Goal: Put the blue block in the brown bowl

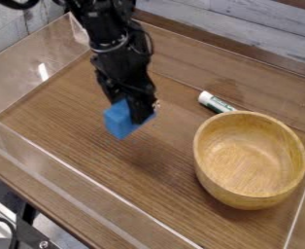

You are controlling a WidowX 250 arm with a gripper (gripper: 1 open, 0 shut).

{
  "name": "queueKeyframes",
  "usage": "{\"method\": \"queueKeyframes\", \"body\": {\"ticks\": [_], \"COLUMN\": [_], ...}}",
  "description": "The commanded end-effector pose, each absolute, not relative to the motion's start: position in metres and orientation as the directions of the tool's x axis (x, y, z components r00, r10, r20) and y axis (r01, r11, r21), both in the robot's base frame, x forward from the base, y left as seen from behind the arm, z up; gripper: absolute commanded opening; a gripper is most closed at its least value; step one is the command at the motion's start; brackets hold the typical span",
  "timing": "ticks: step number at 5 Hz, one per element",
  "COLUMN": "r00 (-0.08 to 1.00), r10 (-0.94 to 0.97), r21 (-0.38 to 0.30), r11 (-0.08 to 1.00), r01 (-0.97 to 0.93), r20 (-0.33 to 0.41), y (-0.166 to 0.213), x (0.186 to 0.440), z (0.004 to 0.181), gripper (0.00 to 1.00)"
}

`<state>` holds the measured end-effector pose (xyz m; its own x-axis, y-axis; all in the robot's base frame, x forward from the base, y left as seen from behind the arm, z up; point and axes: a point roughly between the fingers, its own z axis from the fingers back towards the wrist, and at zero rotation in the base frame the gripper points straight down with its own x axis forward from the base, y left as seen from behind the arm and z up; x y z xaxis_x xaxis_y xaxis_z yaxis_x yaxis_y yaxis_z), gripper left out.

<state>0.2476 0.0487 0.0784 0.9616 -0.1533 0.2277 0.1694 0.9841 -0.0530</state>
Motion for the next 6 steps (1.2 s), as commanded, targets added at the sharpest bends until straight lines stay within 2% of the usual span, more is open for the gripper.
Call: {"method": "queueKeyframes", "body": {"ticks": [1, 6], "r00": [0.940, 0.891], "r10": [-0.144, -0.118], "r21": [-0.016, 0.055], "r11": [0.987, 0.993], "r01": [0.157, 0.104], "r20": [0.310, 0.439], "y": [0.060, 0.101], "x": [0.264, 0.289], "z": [0.102, 0.118], "gripper": [0.00, 0.00]}}
